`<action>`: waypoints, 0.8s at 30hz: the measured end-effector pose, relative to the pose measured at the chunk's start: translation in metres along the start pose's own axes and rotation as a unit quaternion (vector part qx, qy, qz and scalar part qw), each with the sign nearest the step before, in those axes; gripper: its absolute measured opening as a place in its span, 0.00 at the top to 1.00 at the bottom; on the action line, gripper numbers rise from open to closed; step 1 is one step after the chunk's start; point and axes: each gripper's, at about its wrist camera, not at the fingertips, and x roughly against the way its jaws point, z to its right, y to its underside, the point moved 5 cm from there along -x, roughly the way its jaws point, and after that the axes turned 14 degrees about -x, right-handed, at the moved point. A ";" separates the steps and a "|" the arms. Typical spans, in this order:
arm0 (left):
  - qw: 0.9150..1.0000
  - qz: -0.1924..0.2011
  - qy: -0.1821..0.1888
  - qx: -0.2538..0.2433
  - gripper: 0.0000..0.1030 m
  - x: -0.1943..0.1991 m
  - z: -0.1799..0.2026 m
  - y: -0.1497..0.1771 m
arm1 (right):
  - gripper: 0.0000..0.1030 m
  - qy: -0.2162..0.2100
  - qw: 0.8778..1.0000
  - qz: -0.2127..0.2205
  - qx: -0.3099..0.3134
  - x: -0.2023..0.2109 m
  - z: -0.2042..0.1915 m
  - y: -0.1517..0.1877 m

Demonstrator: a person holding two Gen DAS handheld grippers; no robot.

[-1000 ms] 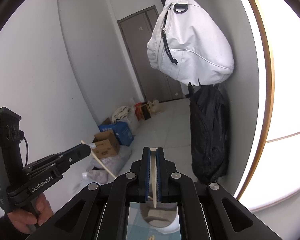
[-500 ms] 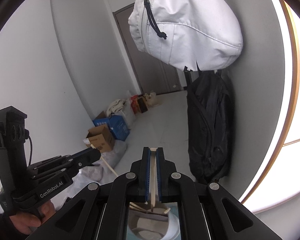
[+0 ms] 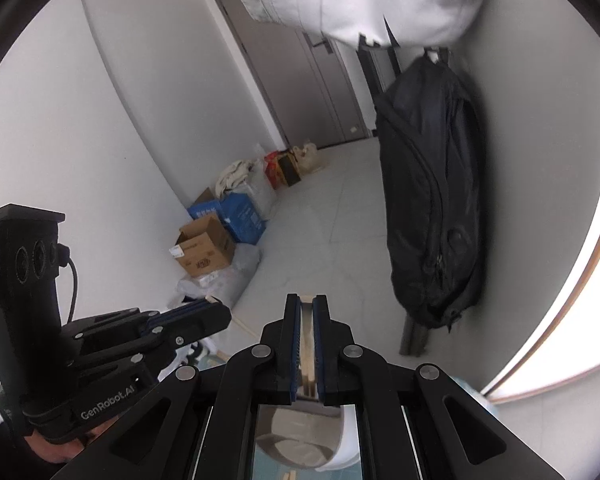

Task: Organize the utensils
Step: 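Carry the chopsticks over the holder and lower them into it, then open the right gripper to drop the chopsticks into the holder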

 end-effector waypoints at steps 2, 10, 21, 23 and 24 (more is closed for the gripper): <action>1.000 -0.010 0.016 0.008 0.99 -0.001 -0.001 0.004 | 0.92 -0.006 1.000 -0.017 -0.018 -0.004 0.007 0.006; 0.999 -0.011 0.024 0.046 0.99 0.016 -0.011 0.004 | 0.82 -0.016 0.998 -0.008 -0.054 0.021 0.024 0.011; 0.999 -0.005 -0.021 0.041 0.99 0.044 0.004 0.011 | 0.69 -0.020 0.999 0.017 -0.038 0.058 0.001 0.017; 0.999 0.005 -0.023 0.039 0.99 0.052 0.009 0.011 | 0.69 -0.023 0.999 0.024 -0.035 0.067 -0.004 0.019; 0.999 0.008 -0.029 0.039 0.99 0.055 0.011 0.011 | 0.69 -0.023 0.999 0.026 -0.031 0.071 -0.006 0.020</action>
